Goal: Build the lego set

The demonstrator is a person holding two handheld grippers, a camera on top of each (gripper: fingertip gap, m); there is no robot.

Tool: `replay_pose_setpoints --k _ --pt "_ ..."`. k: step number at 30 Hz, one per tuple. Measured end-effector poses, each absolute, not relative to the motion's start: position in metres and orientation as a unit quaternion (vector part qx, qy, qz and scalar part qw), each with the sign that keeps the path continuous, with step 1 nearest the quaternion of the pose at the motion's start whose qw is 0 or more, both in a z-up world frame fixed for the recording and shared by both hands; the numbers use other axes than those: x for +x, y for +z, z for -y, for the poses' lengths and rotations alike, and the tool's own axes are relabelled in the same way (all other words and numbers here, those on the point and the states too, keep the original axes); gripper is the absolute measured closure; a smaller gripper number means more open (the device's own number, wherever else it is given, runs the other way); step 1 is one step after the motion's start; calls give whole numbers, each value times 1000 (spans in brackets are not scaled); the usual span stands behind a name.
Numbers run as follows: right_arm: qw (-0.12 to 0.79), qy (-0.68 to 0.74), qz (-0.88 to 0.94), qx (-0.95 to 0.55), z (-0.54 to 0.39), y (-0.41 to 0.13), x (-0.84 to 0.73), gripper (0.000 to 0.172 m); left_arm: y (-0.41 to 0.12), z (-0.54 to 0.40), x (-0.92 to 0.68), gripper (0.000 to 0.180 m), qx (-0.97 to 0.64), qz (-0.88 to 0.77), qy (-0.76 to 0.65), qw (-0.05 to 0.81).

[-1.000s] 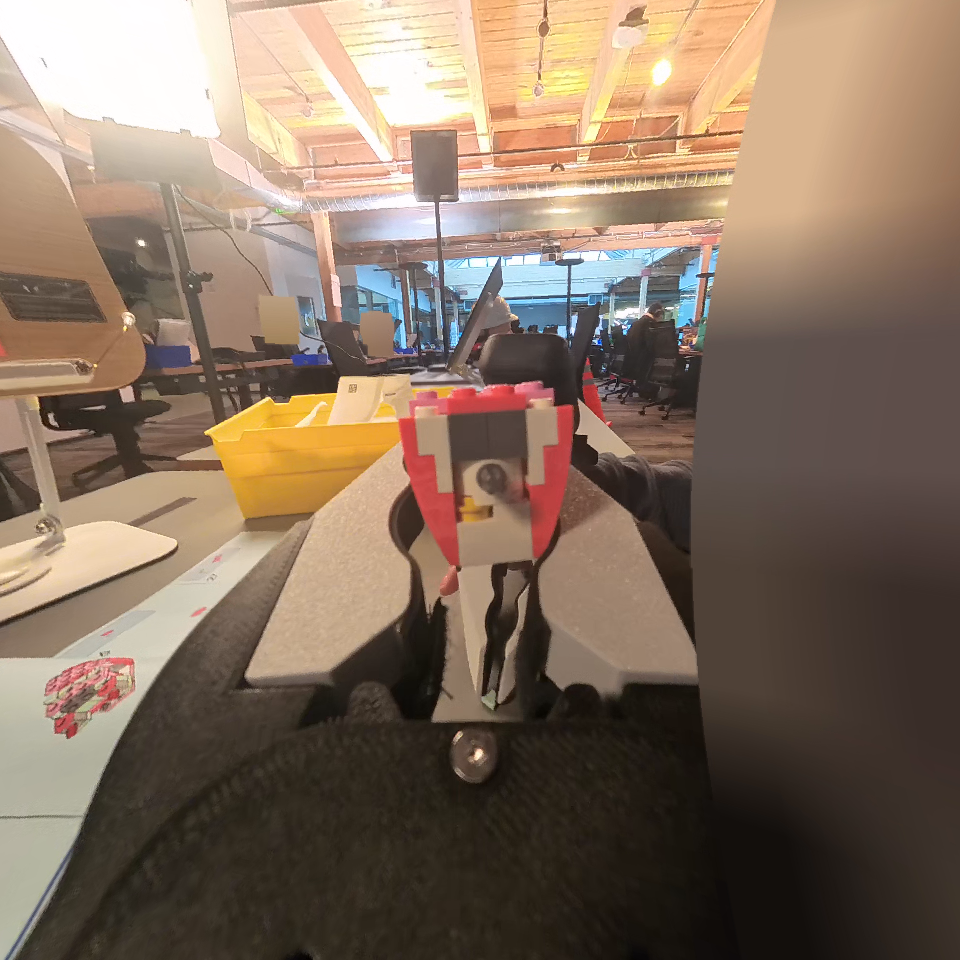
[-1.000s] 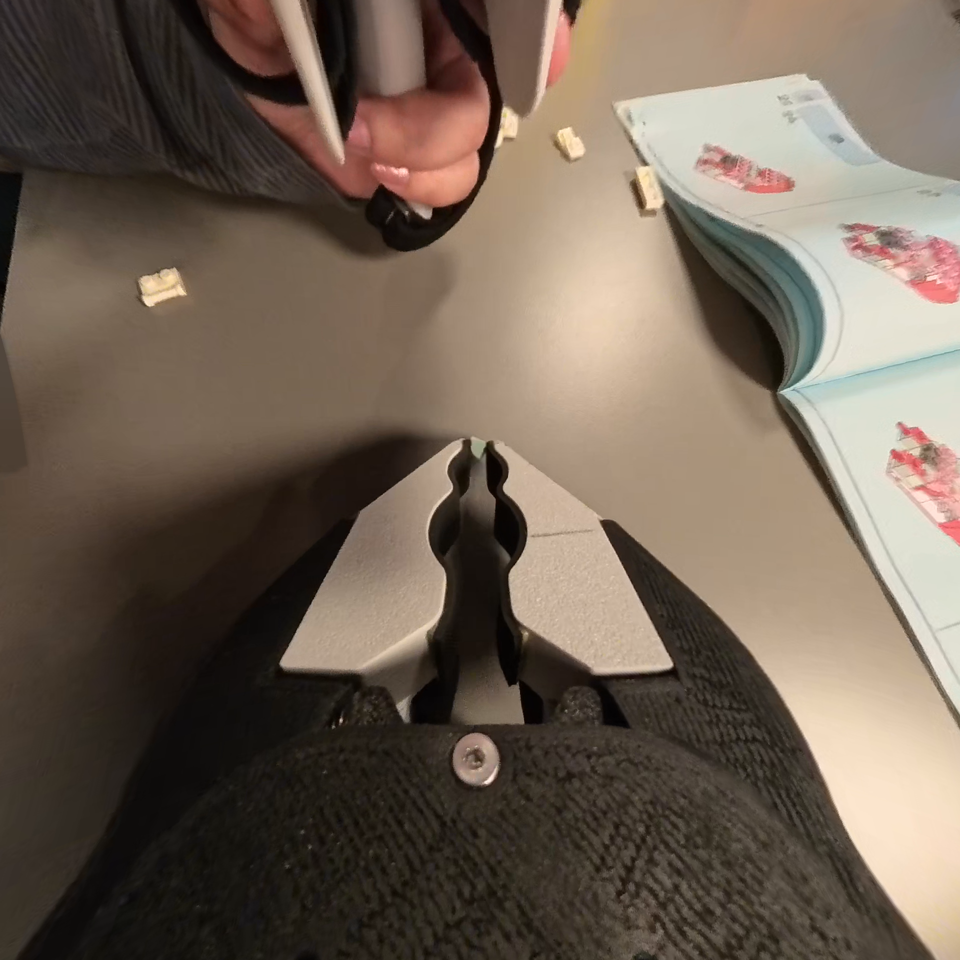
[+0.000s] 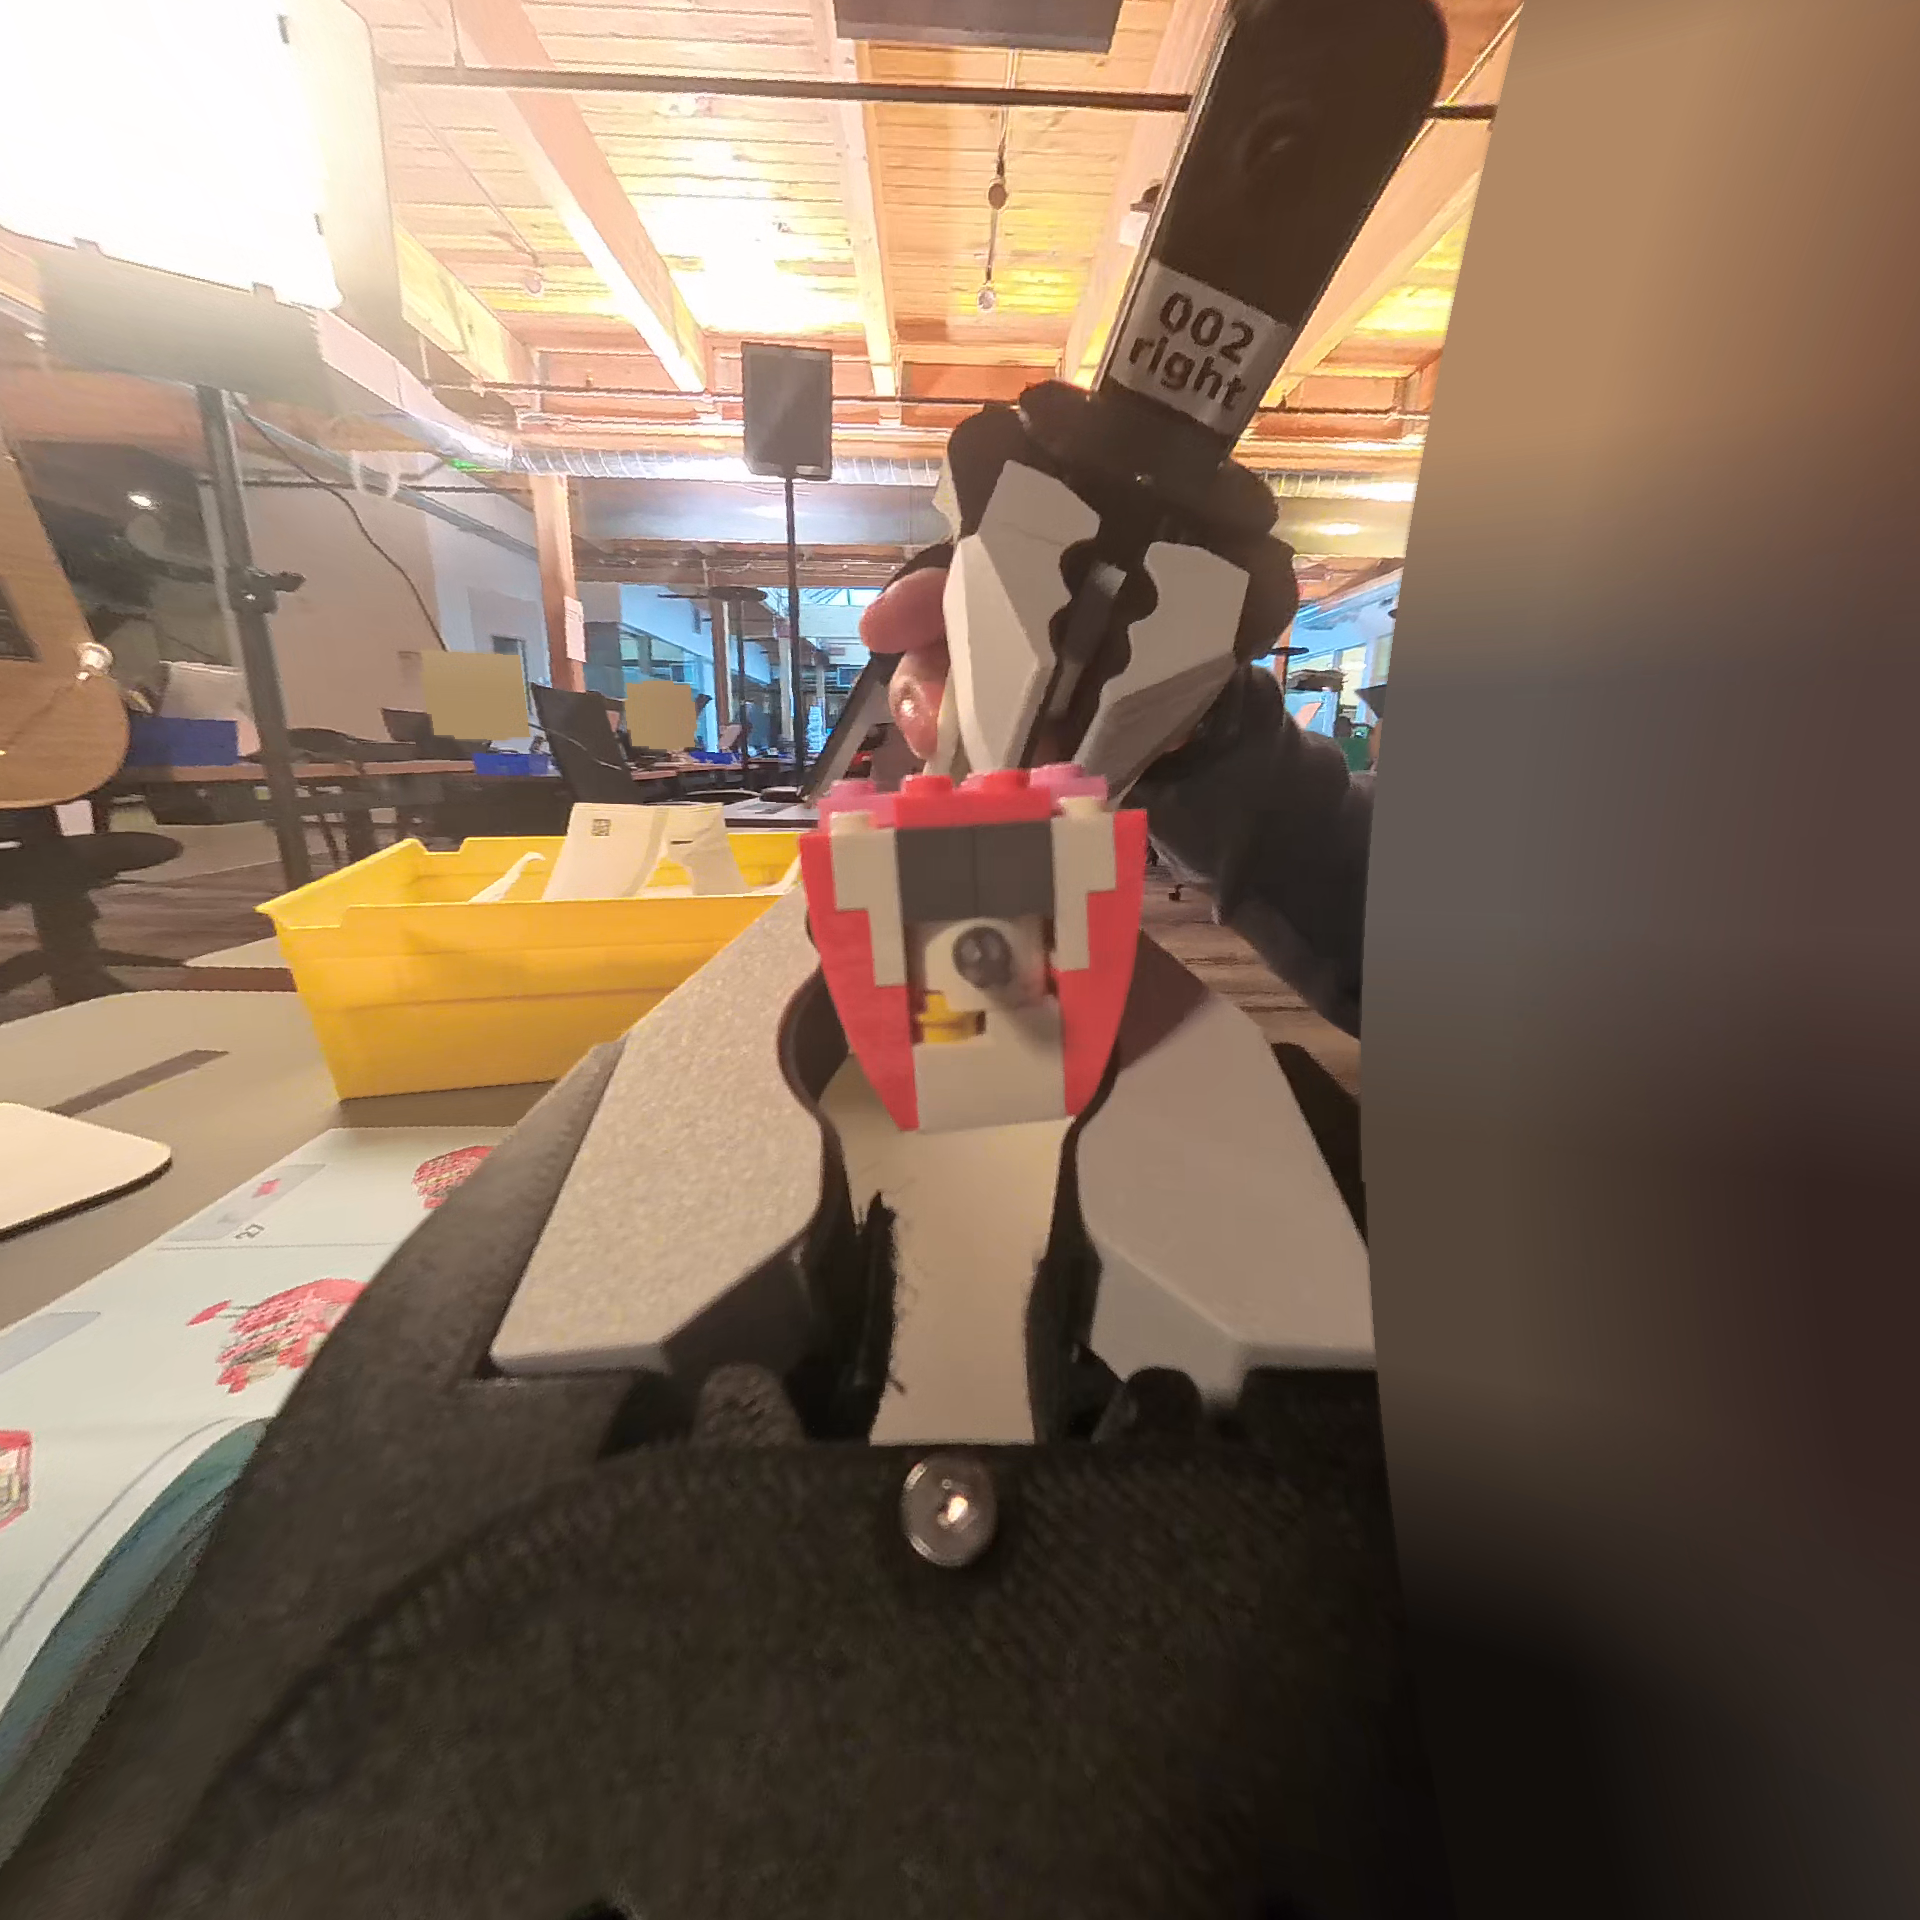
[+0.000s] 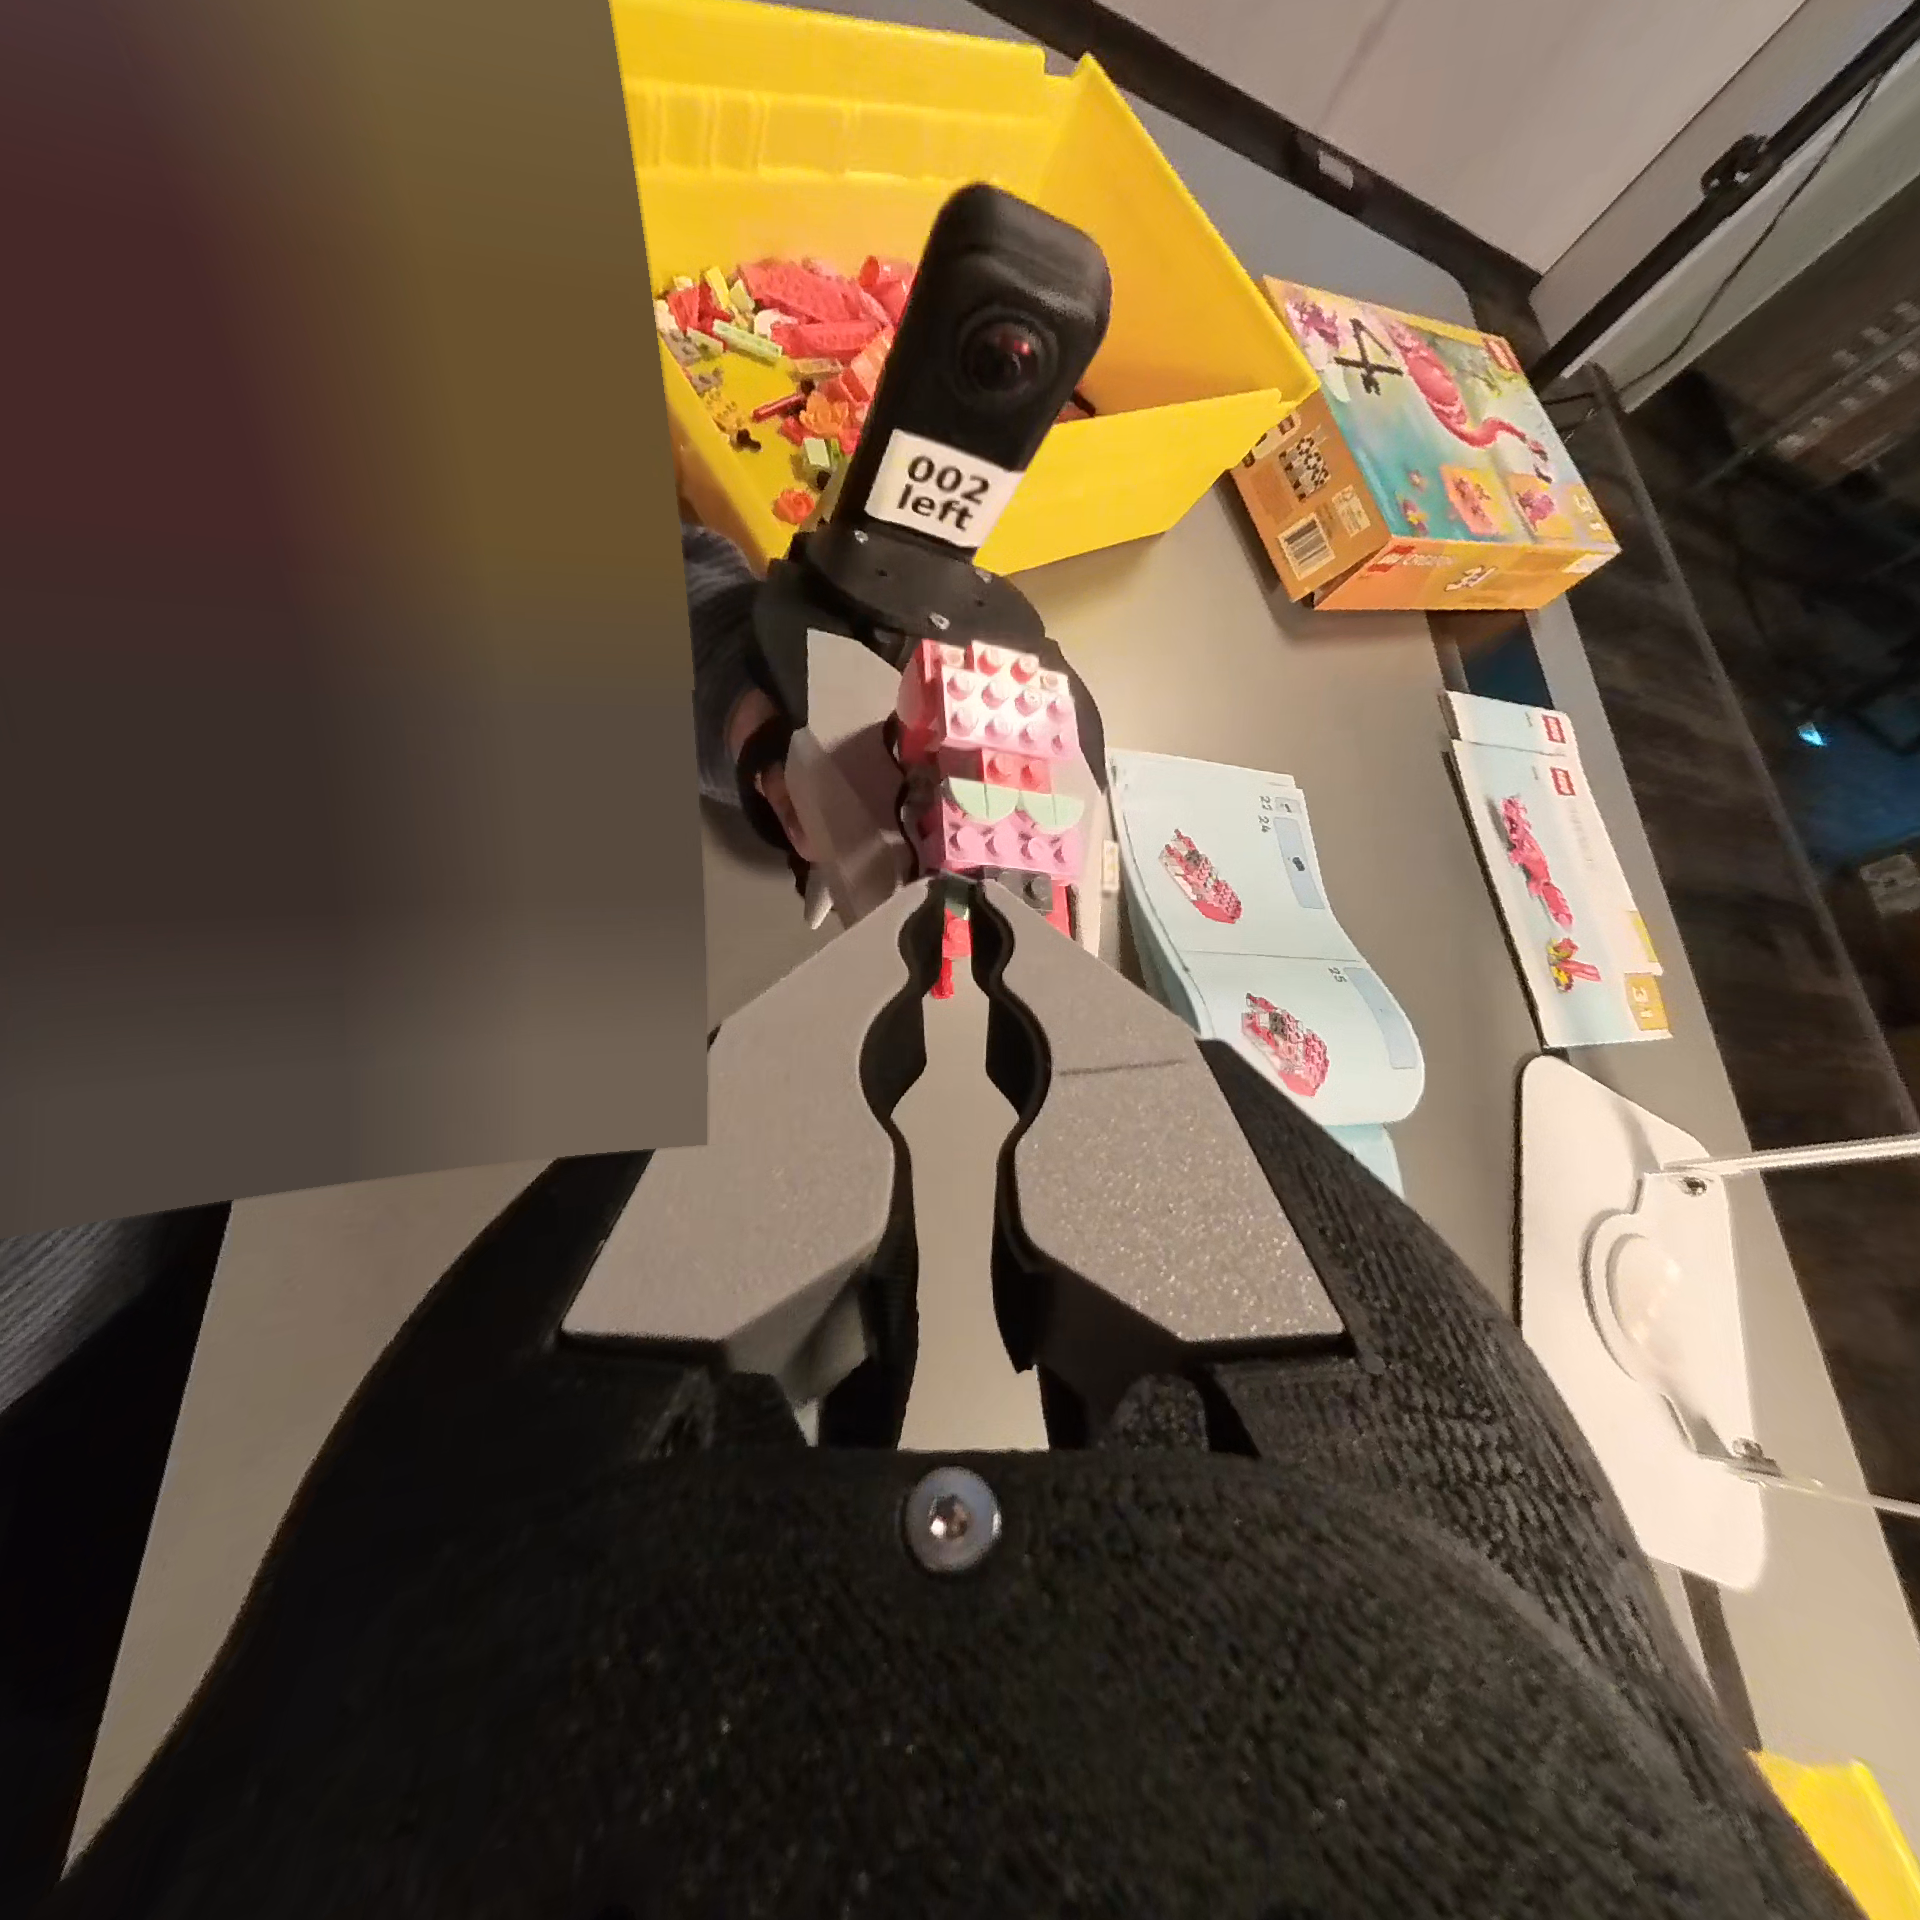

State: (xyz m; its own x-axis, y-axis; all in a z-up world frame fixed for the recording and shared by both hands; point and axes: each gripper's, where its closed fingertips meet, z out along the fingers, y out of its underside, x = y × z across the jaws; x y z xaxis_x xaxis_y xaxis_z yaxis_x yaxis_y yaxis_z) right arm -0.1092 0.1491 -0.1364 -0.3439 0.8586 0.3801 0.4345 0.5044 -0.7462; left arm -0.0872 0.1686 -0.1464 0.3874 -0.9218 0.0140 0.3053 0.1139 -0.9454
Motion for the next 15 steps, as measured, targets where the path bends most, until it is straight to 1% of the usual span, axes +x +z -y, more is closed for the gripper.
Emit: replay_pose_setpoints --k 1,15 --pt "389 267 777 -418 -149 -138 -109 169 -147 -169 -87 145 -488 -318 -454 675" --pt "406 216 790 -404 -149 -138 -111 167 -147 -166 -85 145 -481 -308 -502 649"
